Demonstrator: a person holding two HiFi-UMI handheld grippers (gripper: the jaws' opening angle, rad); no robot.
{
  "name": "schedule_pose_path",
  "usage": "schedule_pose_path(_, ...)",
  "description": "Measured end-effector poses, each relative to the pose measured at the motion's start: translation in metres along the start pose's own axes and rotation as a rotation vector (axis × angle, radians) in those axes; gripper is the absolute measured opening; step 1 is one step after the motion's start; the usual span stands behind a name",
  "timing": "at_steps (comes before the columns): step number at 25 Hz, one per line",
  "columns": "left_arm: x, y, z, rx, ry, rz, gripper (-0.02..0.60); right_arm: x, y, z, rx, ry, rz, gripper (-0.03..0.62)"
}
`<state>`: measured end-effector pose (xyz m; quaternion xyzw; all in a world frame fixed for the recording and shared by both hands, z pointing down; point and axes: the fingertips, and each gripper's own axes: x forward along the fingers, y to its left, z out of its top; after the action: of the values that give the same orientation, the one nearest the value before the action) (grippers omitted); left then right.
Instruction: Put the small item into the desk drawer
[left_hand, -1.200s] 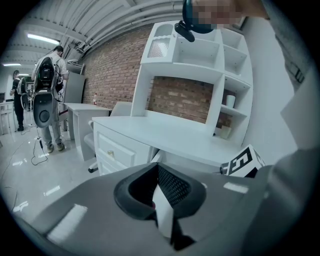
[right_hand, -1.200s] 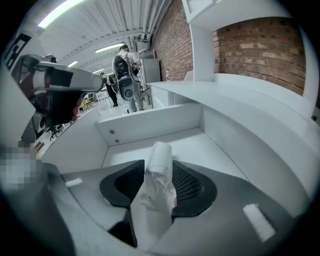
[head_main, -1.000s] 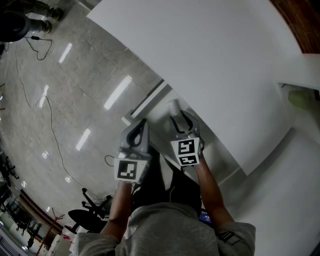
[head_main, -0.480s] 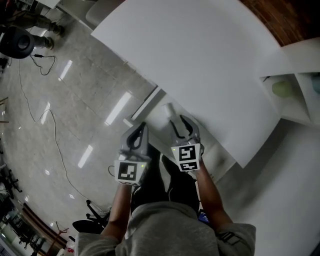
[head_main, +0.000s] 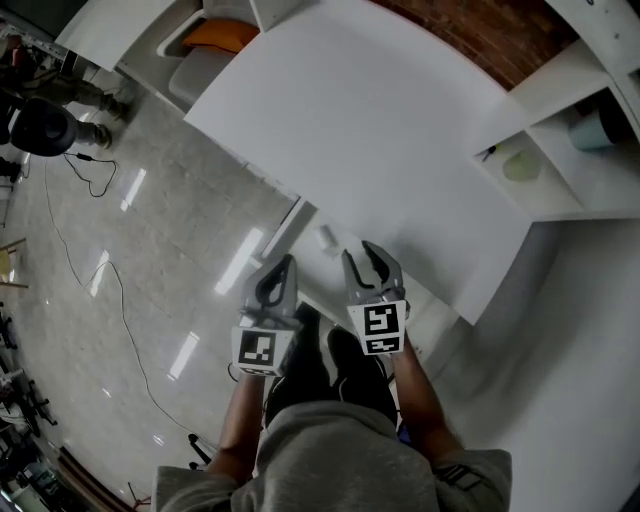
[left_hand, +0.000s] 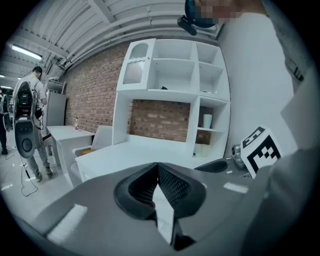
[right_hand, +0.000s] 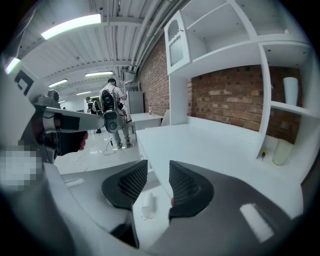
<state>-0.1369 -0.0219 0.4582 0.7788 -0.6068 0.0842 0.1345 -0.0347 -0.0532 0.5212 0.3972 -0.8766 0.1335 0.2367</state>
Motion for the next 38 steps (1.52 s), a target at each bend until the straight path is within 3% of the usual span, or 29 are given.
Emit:
schedule_pose_path(10, -0.026, -0.025, 0.043, 0.049, -0.041, -0.036, 0.012, -0.062, -0.007, 0.043, 0.018, -0.107, -0.074, 0.109)
schedule_pose_path(18, -0.051, -0.045, 0.056, 0.069, -0.074, -0.047, 0.012, -0.105, 0.001, 0.053, 0.009, -0.169, -0.105, 0.06)
schedule_pose_path(25, -0.07, -0.06, 0.059, 0.082, -0.085, -0.041, 0.012, -0.133, 0.006, 0.056, -0.011, -0.206, -0.113, 0.02)
schedule_pose_path(38, -0.111, -0.079, 0.049, 0.082, -0.094, -0.001, 0.012, -0.174, 0.018, 0.04, -0.036, -0.225, -0.099, 0.003)
